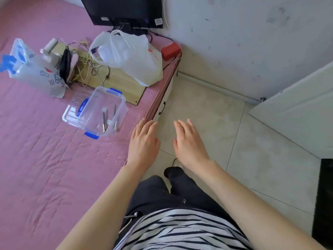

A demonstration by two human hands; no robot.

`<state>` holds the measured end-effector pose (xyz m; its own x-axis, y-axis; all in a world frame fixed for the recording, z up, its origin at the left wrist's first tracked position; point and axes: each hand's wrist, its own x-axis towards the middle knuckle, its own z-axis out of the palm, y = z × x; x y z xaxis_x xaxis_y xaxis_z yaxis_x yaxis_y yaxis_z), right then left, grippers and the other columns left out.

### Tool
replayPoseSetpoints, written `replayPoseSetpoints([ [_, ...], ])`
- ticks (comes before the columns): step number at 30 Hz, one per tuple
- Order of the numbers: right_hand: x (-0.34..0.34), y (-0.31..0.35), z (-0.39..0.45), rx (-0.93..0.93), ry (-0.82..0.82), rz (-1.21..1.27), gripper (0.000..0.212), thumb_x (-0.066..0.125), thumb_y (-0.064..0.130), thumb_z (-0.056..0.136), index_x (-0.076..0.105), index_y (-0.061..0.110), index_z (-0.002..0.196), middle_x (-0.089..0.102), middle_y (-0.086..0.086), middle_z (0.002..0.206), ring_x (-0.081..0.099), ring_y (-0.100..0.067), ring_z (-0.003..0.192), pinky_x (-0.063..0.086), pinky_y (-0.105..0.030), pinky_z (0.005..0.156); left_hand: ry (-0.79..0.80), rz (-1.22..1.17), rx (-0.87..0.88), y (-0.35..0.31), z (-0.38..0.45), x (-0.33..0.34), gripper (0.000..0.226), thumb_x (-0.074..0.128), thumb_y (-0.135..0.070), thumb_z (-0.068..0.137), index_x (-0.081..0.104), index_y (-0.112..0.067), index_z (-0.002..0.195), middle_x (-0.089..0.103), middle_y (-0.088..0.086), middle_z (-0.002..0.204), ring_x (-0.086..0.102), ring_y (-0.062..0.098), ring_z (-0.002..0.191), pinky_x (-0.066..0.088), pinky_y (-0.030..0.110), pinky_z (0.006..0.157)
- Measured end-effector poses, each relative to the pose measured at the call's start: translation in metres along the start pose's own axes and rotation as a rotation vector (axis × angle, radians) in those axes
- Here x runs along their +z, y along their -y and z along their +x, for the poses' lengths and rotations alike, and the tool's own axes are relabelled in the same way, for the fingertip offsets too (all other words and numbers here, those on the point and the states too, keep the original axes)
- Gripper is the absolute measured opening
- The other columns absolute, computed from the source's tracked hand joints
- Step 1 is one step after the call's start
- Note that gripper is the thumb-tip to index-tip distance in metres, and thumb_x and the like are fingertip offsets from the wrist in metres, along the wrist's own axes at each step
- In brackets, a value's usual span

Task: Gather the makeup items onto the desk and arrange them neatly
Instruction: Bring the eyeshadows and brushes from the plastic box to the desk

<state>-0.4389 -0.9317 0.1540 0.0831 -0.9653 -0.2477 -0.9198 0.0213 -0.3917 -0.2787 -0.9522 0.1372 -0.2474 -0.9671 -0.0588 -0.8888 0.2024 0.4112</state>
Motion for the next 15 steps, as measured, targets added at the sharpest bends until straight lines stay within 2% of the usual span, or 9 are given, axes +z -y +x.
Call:
replayPoseSetpoints([
  [7, -0.024, -0.013, 0.059, -0.146, 0.064, -0.043, 0.054, 0.043, 0.020, 0.099, 0.024, 0.003, 0.148, 0.027, -0.014, 0.154, 0.009, -0.035, 0.146, 0.015, -0.041, 0.120, -0.053, 0.021, -0.165, -0.008, 0.032, 0.000, 0.046, 0.060, -0.004, 0.084, 0.054, -0.010, 0.129, 0.055, 0.004, 0.136, 0.034, 0.031, 0.139, 0.029, 0.043, 0.112],
  [11, -0.028, -0.005, 0.091, -0.236, 0.102, -0.079, 0.055, 0.042, 0.022, 0.100, 0.023, 0.003, 0.148, 0.026, -0.014, 0.154, 0.009, -0.033, 0.146, 0.010, -0.038, 0.121, -0.069, 0.012, -0.258, 0.006, 0.044, -0.004, 0.045, 0.061, -0.003, 0.083, 0.056, -0.007, 0.127, 0.057, 0.008, 0.132, 0.037, 0.034, 0.137, 0.032, 0.045, 0.111],
  [15, -0.024, 0.011, 0.127, -0.313, 0.158, -0.113, 0.055, 0.040, 0.023, 0.100, 0.021, 0.004, 0.149, 0.024, -0.012, 0.155, 0.008, -0.031, 0.147, 0.009, -0.038, 0.121, -0.083, 0.001, -0.363, 0.027, 0.057, -0.011, 0.045, 0.061, -0.006, 0.087, 0.052, -0.007, 0.131, 0.052, 0.011, 0.138, 0.035, 0.033, 0.139, 0.031, 0.048, 0.113],
])
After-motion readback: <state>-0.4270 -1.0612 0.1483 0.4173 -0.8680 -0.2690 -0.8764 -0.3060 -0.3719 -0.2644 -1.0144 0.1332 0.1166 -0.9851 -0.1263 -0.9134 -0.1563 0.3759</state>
